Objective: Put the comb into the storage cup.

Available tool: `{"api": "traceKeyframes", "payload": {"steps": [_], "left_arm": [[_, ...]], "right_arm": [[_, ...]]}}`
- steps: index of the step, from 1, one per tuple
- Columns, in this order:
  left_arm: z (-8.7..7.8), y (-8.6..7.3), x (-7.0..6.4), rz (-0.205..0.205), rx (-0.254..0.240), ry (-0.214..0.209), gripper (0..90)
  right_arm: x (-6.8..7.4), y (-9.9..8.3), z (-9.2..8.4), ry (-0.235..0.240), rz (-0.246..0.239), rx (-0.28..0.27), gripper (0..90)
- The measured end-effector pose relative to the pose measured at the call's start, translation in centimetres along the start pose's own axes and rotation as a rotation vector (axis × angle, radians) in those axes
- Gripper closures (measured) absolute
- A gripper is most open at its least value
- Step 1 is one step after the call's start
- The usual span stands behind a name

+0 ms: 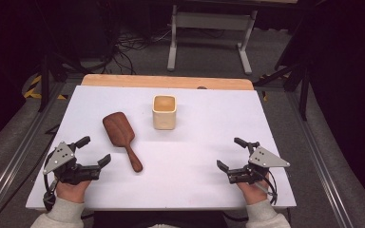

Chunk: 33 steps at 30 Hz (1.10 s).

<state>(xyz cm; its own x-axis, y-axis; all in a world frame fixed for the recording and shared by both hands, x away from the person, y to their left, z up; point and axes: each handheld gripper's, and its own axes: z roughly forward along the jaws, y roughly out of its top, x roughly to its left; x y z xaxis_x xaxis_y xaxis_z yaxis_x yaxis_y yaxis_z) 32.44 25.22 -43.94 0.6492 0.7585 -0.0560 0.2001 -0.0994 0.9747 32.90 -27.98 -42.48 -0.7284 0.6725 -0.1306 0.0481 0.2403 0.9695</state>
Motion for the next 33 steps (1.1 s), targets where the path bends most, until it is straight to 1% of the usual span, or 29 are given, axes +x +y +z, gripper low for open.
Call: {"api": "traceKeyframes", "payload": {"steps": [3,4,5,7,10,13,14,15,19,23,24,25,27,30,33], "left_arm": [[0.0,0.0,0.1,-0.002,0.000,-0.009,1.1],[0.1,0.0,0.1,-0.001,-0.007,-0.011,0.5],[0.1,0.1,0.0,0.008,-0.002,-0.007,0.3],[0.2,0.2,-0.1,0.015,0.001,-0.016,0.3],[0.2,0.2,-0.2,0.008,0.003,-0.024,0.6],[0.2,0.4,-0.3,0.011,0.001,-0.029,1.5],[0.2,0.5,-0.3,0.014,0.011,-0.030,2.2],[0.2,0.5,-0.3,0.014,0.011,-0.030,2.4],[0.3,0.7,-0.4,0.000,0.000,-0.037,3.0],[0.3,1.3,-0.5,-0.006,-0.002,-0.048,3.5],[0.4,1.7,-0.5,0.003,0.002,-0.062,3.7],[0.4,1.7,-0.5,0.003,0.002,-0.062,3.7],[0.7,2.1,-0.7,0.002,0.002,-0.075,3.8],[1.4,2.6,-1.1,0.018,0.010,-0.097,4.2],[1.8,2.9,-1.2,0.026,0.015,-0.105,4.4]], "right_arm": [[0.0,0.0,0.0,0.004,-0.002,0.001,1.6],[0.1,0.0,0.0,0.005,-0.005,0.004,1.6],[0.1,0.0,0.0,0.005,-0.005,0.004,1.6],[0.1,-0.1,0.0,0.007,-0.003,0.003,1.6],[0.1,-0.1,0.0,0.007,-0.003,0.006,1.7],[0.1,-0.1,0.1,0.008,-0.005,0.005,1.6],[0.1,-0.1,0.1,0.009,-0.006,0.004,1.6],[0.1,-0.1,0.1,0.009,-0.006,0.004,1.6],[0.1,-0.1,0.1,0.009,-0.004,0.005,1.7],[0.1,-0.1,0.1,0.008,-0.003,0.005,1.6],[0.1,-0.1,0.1,0.007,-0.003,0.005,1.6],[0.1,-0.1,0.1,0.007,-0.003,0.005,1.6],[0.1,-0.1,0.1,0.009,-0.001,0.003,1.6],[0.1,-0.1,0.1,0.010,-0.001,0.007,1.6],[0.1,-0.1,0.1,0.010,0.000,0.005,1.6]]}}
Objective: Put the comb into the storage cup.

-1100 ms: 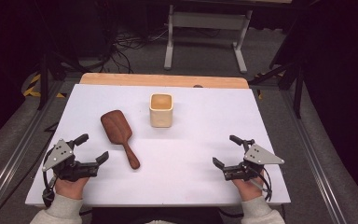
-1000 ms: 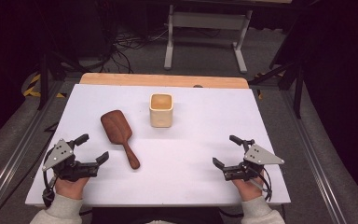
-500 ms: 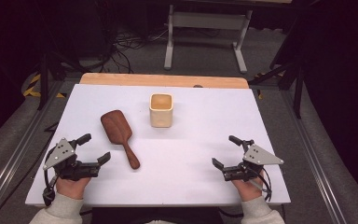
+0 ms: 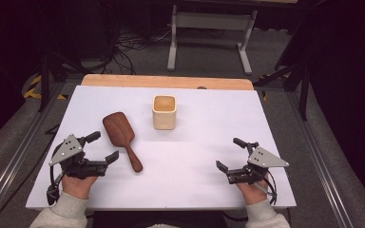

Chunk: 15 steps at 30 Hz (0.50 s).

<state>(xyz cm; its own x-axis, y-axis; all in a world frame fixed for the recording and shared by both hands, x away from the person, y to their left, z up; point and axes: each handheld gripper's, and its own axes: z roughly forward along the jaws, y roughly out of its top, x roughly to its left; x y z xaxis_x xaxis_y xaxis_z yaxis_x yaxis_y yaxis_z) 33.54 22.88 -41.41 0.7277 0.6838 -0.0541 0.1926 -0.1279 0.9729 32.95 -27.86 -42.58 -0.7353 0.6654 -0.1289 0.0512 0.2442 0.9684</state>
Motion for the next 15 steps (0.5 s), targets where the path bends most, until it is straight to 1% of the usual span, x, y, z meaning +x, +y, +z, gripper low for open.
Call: {"api": "traceKeyframes", "payload": {"steps": [3,6,8,9,10,11,15], "left_arm": [[0.7,0.5,-0.2,0.004,0.000,-0.021,5.1],[1.4,0.9,-0.6,0.006,0.008,-0.033,5.4],[1.9,1.3,-0.8,0.014,0.010,-0.046,5.7],[2.4,1.6,-1.0,0.026,0.012,-0.057,5.8],[2.4,1.6,-1.0,0.026,0.012,-0.057,6.0],[2.9,1.9,-1.2,0.030,0.019,-0.070,6.2],[3.8,2.3,-1.6,0.042,0.030,-0.086,7.3]], "right_arm": [[0.0,0.0,0.0,0.002,0.000,0.003,1.7],[0.0,0.0,0.1,0.004,0.000,0.003,1.6],[0.0,0.0,0.0,0.005,-0.004,0.004,1.6],[0.0,0.0,0.0,0.005,-0.004,0.004,1.6],[0.0,0.0,0.0,0.005,-0.005,0.004,1.6],[0.0,-0.1,0.0,0.006,-0.005,0.004,1.6],[0.0,-0.1,0.0,0.010,-0.004,0.004,1.6]]}}
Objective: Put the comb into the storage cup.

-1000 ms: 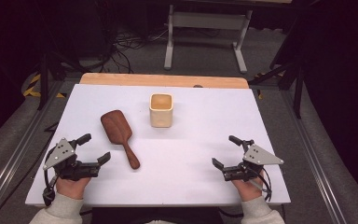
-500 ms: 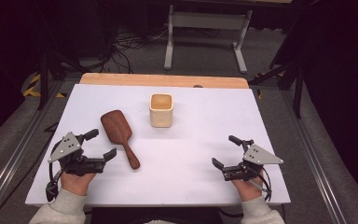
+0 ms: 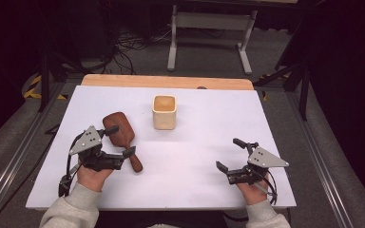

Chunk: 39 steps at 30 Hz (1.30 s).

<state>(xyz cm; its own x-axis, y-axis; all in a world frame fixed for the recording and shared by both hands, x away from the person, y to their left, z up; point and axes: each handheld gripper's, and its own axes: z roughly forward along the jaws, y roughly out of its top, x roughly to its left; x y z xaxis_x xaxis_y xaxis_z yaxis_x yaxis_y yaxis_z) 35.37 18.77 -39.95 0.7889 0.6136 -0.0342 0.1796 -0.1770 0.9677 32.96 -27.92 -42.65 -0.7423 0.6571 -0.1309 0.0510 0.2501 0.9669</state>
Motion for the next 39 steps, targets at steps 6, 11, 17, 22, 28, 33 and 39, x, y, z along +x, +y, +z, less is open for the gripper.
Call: {"api": "traceKeyframes", "payload": {"steps": [6,11,17,22,28,33,39], "left_arm": [[1.0,0.3,-0.1,-0.003,0.003,-0.019,8.8],[1.8,0.5,-0.2,-0.002,0.014,-0.033,9.7],[2.9,0.5,0.0,-0.006,0.026,-0.046,11.5],[3.6,0.5,0.2,-0.006,0.036,-0.053,13.3],[4.5,0.3,0.3,-0.006,0.060,-0.093,22.4],[4.9,0.2,0.2,0.020,0.117,-0.096,51.8],[5.9,0.2,0.4,0.032,0.268,-0.081,90.0]], "right_arm": [[0.0,0.0,0.0,0.002,0.000,0.003,1.7],[0.1,0.0,0.0,0.005,0.000,0.003,1.7],[0.0,0.0,0.0,0.008,0.001,0.002,1.7],[0.0,0.0,0.0,0.010,-0.002,0.001,1.6],[0.0,-0.1,0.0,0.011,0.000,0.002,1.7],[0.0,-0.1,0.0,0.014,0.001,0.003,1.7],[0.1,-0.1,0.0,0.015,0.001,0.002,1.7]]}}
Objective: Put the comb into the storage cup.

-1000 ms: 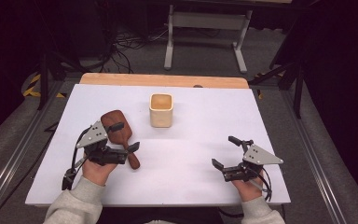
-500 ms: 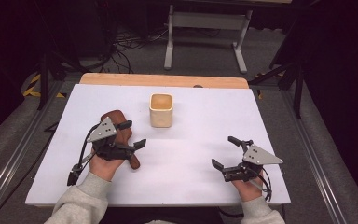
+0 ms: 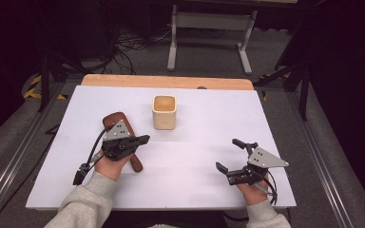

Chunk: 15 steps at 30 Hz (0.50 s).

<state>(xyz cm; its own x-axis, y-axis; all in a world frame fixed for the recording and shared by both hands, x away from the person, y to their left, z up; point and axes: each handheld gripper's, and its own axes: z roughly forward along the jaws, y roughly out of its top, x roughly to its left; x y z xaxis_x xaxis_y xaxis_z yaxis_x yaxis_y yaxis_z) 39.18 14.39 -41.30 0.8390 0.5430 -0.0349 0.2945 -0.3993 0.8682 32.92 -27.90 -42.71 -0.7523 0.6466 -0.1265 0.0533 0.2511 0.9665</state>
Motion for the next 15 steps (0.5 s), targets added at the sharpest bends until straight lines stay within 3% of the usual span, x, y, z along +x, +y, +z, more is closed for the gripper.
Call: {"api": "traceKeyframes", "payload": {"steps": [1,3,4,8,10,11,12,15], "left_arm": [[0.0,0.0,0.0,0.000,0.000,0.000,90.0],[0.5,0.1,0.2,-0.002,0.070,-0.001,90.0],[0.5,0.1,0.2,-0.002,0.070,-0.001,90.0],[1.2,0.2,0.7,-0.007,0.190,0.015,90.0],[1.8,0.1,1.0,-0.019,0.274,0.020,90.0],[1.8,0.1,1.0,-0.019,0.274,0.020,90.0],[2.2,0.0,1.1,-0.016,0.329,0.026,90.0],[2.6,-0.1,1.2,-0.022,0.381,0.037,90.0]], "right_arm": [[0.0,0.0,0.0,0.000,0.000,0.000,1.7],[0.0,0.0,0.0,0.001,0.000,0.000,1.7],[0.0,0.0,0.0,0.001,0.000,0.000,1.7],[0.0,0.0,0.0,0.004,0.001,0.000,1.7],[0.0,0.0,0.0,0.005,0.002,0.000,1.7],[0.0,0.0,0.0,0.005,0.002,0.000,1.7],[-0.1,0.0,0.0,0.005,0.004,0.002,1.7],[-0.1,0.0,0.0,0.005,0.004,0.002,1.8]]}}
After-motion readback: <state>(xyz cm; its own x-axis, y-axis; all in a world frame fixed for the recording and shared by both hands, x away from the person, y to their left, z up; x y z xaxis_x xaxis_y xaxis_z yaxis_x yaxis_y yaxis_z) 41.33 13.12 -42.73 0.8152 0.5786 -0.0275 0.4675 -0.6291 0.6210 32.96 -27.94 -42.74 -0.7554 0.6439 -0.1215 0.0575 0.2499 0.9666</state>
